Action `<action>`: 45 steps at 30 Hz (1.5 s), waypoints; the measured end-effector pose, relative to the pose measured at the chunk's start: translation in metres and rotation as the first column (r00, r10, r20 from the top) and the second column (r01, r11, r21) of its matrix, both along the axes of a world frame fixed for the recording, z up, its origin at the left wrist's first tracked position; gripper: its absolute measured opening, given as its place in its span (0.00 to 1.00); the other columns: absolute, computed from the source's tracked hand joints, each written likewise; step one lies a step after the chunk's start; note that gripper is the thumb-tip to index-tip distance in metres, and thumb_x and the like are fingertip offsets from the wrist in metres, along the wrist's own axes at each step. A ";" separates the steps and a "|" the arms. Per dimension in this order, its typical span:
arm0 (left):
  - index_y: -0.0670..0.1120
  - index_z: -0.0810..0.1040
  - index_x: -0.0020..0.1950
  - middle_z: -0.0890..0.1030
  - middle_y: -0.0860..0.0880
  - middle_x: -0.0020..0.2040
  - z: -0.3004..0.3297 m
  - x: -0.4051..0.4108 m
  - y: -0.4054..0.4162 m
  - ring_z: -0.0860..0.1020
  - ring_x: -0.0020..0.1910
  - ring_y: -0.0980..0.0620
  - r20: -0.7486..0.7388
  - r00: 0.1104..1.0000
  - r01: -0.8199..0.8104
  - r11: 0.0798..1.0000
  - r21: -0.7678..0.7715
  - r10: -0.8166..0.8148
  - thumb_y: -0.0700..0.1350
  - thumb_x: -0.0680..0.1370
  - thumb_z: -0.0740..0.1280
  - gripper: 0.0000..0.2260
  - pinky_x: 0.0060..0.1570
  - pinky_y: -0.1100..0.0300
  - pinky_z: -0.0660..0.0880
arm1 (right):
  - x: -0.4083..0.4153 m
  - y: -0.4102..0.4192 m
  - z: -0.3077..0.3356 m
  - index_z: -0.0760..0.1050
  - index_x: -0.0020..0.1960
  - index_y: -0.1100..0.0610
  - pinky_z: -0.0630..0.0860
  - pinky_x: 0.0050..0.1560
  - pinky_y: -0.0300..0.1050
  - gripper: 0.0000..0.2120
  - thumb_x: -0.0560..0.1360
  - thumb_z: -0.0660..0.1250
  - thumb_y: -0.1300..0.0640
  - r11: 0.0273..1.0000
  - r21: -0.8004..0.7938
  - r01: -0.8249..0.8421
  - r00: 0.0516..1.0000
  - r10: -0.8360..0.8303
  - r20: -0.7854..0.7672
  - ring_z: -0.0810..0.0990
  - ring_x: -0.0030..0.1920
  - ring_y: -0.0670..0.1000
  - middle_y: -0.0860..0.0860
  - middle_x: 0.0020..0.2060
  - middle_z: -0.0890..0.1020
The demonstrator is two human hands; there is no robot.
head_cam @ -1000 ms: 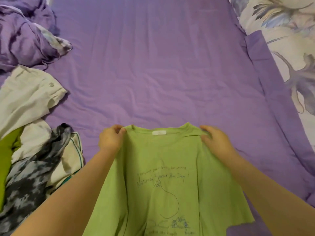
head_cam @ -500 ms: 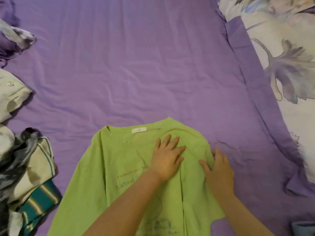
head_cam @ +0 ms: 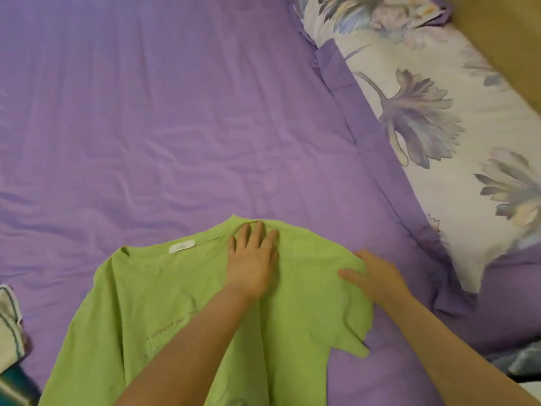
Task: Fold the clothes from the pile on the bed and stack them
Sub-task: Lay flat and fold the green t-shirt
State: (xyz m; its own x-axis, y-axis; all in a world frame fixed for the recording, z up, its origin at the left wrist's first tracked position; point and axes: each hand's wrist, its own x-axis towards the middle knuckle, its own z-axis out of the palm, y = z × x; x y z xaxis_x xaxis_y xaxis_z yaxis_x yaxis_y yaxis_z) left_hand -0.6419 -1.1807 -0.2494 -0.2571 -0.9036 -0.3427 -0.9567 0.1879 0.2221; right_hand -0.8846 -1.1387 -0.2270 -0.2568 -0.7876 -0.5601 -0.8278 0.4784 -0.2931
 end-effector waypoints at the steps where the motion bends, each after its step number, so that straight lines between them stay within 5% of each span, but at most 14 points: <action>1: 0.56 0.54 0.77 0.50 0.51 0.79 0.001 -0.004 -0.005 0.48 0.77 0.44 -0.013 1.000 -0.003 1.000 -0.018 0.002 0.50 0.83 0.51 0.22 0.74 0.47 0.49 | -0.002 0.006 -0.003 0.72 0.60 0.55 0.70 0.56 0.49 0.21 0.73 0.69 0.45 0.999 0.021 -0.045 0.998 0.046 -0.038 0.77 0.58 0.57 0.53 0.55 0.80; 4: 0.57 0.59 0.75 0.56 0.52 0.77 0.003 -0.015 -0.021 0.53 0.76 0.45 -0.092 0.994 -0.064 0.996 -0.068 0.057 0.39 0.78 0.56 0.27 0.71 0.51 0.58 | -0.009 0.011 -0.009 0.72 0.56 0.60 0.66 0.49 0.47 0.16 0.74 0.69 0.52 0.997 -0.072 -0.029 0.999 0.032 0.034 0.78 0.54 0.58 0.57 0.53 0.80; 7: 0.57 0.68 0.69 0.68 0.50 0.68 0.005 -0.025 -0.034 0.61 0.70 0.45 -0.110 0.981 -0.170 0.981 -0.089 0.160 0.41 0.78 0.61 0.21 0.61 0.53 0.67 | -0.015 0.005 -0.008 0.74 0.52 0.59 0.66 0.44 0.47 0.10 0.75 0.68 0.54 0.988 -0.151 -0.020 0.997 0.030 0.069 0.78 0.50 0.59 0.57 0.48 0.81; 10: 0.53 0.77 0.62 0.71 0.45 0.61 0.008 -0.033 -0.045 0.64 0.65 0.43 -0.120 0.941 -0.324 0.945 -0.038 0.318 0.43 0.79 0.62 0.13 0.56 0.53 0.67 | -0.027 -0.003 -0.003 0.73 0.53 0.57 0.69 0.44 0.48 0.12 0.77 0.65 0.48 0.988 -0.145 -0.054 0.990 0.035 -0.133 0.78 0.53 0.59 0.56 0.50 0.81; 14: 0.44 0.75 0.62 0.67 0.39 0.66 0.014 -0.040 -0.048 0.62 0.66 0.40 -0.225 0.876 -0.447 0.894 -0.043 0.427 0.43 0.78 0.64 0.13 0.62 0.53 0.62 | -0.028 -0.002 0.007 0.73 0.59 0.57 0.70 0.53 0.53 0.12 0.75 0.66 0.57 0.942 -0.322 0.098 0.982 -0.143 -0.120 0.74 0.58 0.60 0.56 0.57 0.77; 18: 0.46 0.63 0.74 0.50 0.37 0.77 0.006 -0.045 -0.015 0.49 0.76 0.38 -0.133 0.967 -0.237 0.961 -0.144 0.218 0.45 0.79 0.63 0.24 0.74 0.48 0.50 | 0.009 0.029 0.006 0.77 0.60 0.58 0.72 0.58 0.56 0.23 0.66 0.75 0.60 0.898 -0.406 -0.169 0.962 0.060 -0.267 0.76 0.60 0.62 0.59 0.61 0.77; 20: 0.45 0.65 0.74 0.52 0.37 0.77 0.002 -0.044 0.016 0.51 0.76 0.37 -0.132 0.981 -0.161 0.976 -0.146 0.142 0.42 0.78 0.64 0.24 0.74 0.43 0.53 | 0.032 0.050 -0.002 0.81 0.56 0.55 0.71 0.61 0.58 0.24 0.61 0.79 0.57 0.811 -0.438 -0.388 0.911 0.265 -0.316 0.78 0.61 0.60 0.58 0.61 0.79; 23: 0.44 0.77 0.66 0.69 0.37 0.71 -0.006 -0.039 0.067 0.68 0.69 0.33 -0.131 0.990 -0.075 0.977 -0.200 0.049 0.41 0.74 0.70 0.20 0.64 0.35 0.66 | 0.045 0.071 -0.012 0.80 0.59 0.45 0.68 0.65 0.60 0.20 0.66 0.72 0.53 0.798 -0.238 -0.554 0.813 0.457 -0.360 0.75 0.66 0.57 0.52 0.65 0.77; 25: 0.47 0.80 0.63 0.75 0.40 0.67 -0.010 -0.030 0.090 0.73 0.65 0.33 -0.068 0.997 -0.045 0.979 -0.200 0.032 0.45 0.76 0.66 0.15 0.61 0.34 0.69 | 0.036 0.075 -0.015 0.66 0.71 0.40 0.58 0.70 0.61 0.28 0.74 0.60 0.57 0.923 -0.091 -0.374 0.881 0.323 -0.345 0.60 0.75 0.55 0.51 0.75 0.62; 27: 0.50 0.76 0.67 0.71 0.42 0.71 -0.010 -0.017 0.105 0.67 0.70 0.34 -0.053 0.996 -0.079 0.992 -0.101 0.074 0.48 0.79 0.63 0.17 0.67 0.34 0.62 | 0.032 0.074 -0.013 0.55 0.75 0.40 0.49 0.73 0.60 0.32 0.76 0.57 0.61 0.977 -0.061 -0.204 0.925 0.172 -0.338 0.47 0.77 0.53 0.50 0.78 0.51; 30: 0.58 0.58 0.77 0.52 0.48 0.79 -0.009 0.007 0.123 0.47 0.78 0.41 0.031 0.986 -0.163 0.986 0.017 0.163 0.54 0.82 0.54 0.22 0.73 0.40 0.42 | 0.059 0.076 -0.004 0.55 0.76 0.41 0.46 0.74 0.56 0.28 0.79 0.56 0.56 0.926 -0.098 -0.365 0.912 0.335 -0.235 0.44 0.78 0.53 0.50 0.78 0.48; 33: 0.60 0.49 0.78 0.44 0.51 0.79 -0.003 0.027 0.136 0.41 0.78 0.44 0.075 0.977 -0.205 0.976 0.079 0.199 0.56 0.82 0.49 0.23 0.73 0.41 0.40 | 0.077 0.086 -0.004 0.55 0.75 0.37 0.49 0.74 0.57 0.23 0.81 0.53 0.47 0.915 0.013 -0.404 0.909 0.403 -0.104 0.43 0.77 0.53 0.48 0.78 0.44; 36: 0.58 0.49 0.78 0.45 0.50 0.80 0.009 0.063 0.151 0.43 0.78 0.45 0.078 0.982 -0.179 0.975 0.135 0.169 0.56 0.83 0.47 0.23 0.74 0.44 0.43 | 0.100 0.089 0.001 0.55 0.76 0.42 0.52 0.73 0.60 0.24 0.80 0.53 0.44 0.954 0.061 -0.294 0.936 0.300 -0.184 0.44 0.77 0.57 0.52 0.78 0.48; 45: 0.53 0.61 0.75 0.61 0.49 0.75 0.034 0.194 0.187 0.59 0.73 0.49 0.079 0.930 -0.361 0.933 0.013 0.358 0.49 0.83 0.51 0.20 0.71 0.58 0.53 | 0.240 0.121 0.005 0.49 0.77 0.43 0.46 0.75 0.52 0.27 0.81 0.53 0.43 0.688 -0.067 -0.723 0.686 0.726 0.047 0.41 0.77 0.53 0.49 0.78 0.48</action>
